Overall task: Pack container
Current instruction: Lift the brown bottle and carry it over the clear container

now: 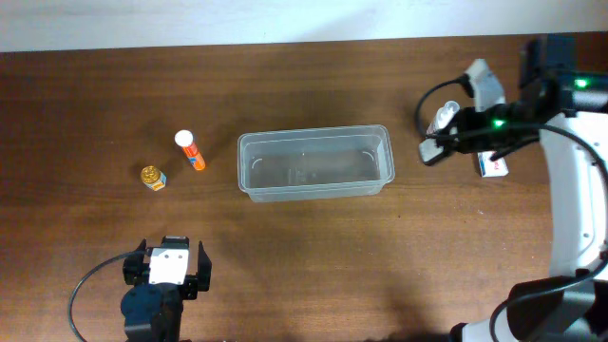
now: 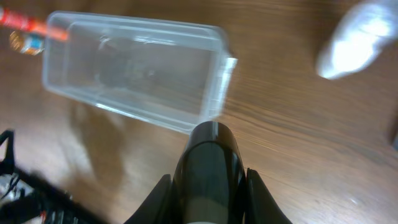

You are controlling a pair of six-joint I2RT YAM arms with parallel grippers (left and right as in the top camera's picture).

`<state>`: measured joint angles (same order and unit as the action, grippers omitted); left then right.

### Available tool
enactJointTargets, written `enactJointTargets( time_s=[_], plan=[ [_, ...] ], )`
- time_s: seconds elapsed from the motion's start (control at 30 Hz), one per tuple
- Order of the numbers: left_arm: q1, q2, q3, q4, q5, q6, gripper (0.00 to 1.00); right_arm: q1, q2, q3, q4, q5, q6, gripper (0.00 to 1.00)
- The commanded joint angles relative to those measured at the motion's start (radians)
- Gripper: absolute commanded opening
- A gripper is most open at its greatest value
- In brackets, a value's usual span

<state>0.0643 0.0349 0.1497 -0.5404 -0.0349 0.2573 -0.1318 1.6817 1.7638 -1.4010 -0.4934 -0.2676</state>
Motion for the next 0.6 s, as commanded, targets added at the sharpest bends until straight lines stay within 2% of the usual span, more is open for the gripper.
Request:
enactJointTargets(
  time_s=[0.0,0.23,0.57],
  plan=[
    [-0.005,0.002,-0.001,-0.006,-0.014,-0.01,1.0,0.091,-0.024,0.026,0.026,-0.047,0.038,0.16],
    [-0.005,0.002,-0.001,-0.006,-0.014,-0.01,1.0,0.273,-0.022,0.026,0.198,0.222,0.266,0.16],
    [-0.005,0.002,-0.001,-0.006,-0.014,-0.01,1.0,0.406,0.055,0.026,0.255,0.402,0.363,0.16]
  ],
)
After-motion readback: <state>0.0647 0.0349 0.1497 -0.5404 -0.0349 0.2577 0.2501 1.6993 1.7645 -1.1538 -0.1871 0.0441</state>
